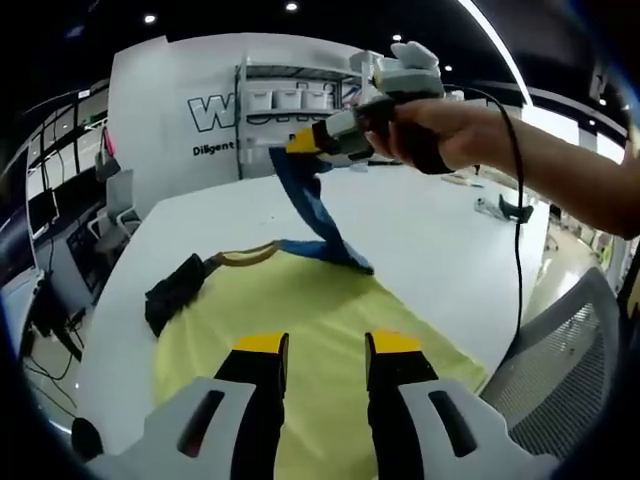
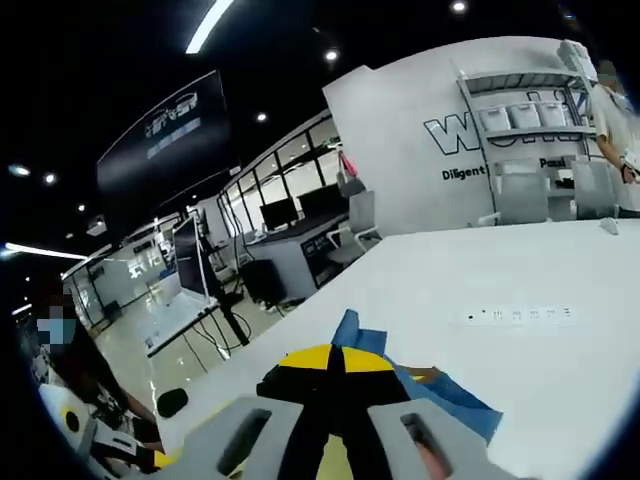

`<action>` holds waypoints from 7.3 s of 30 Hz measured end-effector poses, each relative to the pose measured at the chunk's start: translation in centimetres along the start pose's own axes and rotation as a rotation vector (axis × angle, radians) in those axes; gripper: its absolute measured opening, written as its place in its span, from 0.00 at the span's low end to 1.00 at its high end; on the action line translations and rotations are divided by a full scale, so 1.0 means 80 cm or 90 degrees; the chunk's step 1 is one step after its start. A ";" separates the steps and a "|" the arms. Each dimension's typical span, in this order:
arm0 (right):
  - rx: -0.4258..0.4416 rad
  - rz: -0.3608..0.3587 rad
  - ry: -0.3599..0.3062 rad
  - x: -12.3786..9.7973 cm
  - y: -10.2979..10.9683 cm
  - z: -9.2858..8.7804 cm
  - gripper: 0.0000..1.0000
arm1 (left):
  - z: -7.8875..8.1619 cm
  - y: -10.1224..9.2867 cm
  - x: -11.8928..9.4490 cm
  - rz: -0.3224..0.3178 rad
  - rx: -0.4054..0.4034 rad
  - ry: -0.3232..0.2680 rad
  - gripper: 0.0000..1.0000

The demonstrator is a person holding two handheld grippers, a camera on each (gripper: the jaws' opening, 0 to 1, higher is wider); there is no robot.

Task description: Fold the garment on the visible template until the final outline fits inside the template.

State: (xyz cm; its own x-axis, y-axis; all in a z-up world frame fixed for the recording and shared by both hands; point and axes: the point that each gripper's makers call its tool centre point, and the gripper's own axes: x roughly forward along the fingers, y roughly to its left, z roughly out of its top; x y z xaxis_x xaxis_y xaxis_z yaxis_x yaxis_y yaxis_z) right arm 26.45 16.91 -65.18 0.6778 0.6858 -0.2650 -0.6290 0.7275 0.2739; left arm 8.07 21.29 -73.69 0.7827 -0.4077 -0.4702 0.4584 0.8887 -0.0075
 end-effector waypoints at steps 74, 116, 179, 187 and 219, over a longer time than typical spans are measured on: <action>-0.087 0.046 0.345 0.175 0.047 -0.227 0.00 | -0.018 0.034 -0.011 0.039 -0.039 0.028 0.22; -0.004 0.136 0.315 0.163 0.036 -0.218 0.11 | -0.026 0.038 -0.014 0.044 -0.048 0.033 0.22; 0.110 0.132 0.358 0.212 0.105 -0.234 0.00 | -0.038 0.047 -0.011 0.055 -0.055 0.055 0.21; 0.100 0.158 0.361 0.210 0.115 -0.235 0.01 | -0.039 0.046 -0.011 0.054 -0.053 0.057 0.21; -0.100 0.069 0.257 0.150 -0.033 -0.146 0.18 | -0.036 -0.033 0.013 -0.089 -0.001 0.066 0.20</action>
State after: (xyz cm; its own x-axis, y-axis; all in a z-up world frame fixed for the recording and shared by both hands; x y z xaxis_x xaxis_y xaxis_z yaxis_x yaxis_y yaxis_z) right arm 31.81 23.42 -79.88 0.4219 0.6877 -0.5908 -0.7591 0.6243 0.1844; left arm 6.49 19.15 -76.67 0.6641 -0.5031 -0.5531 0.5583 0.8257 -0.0808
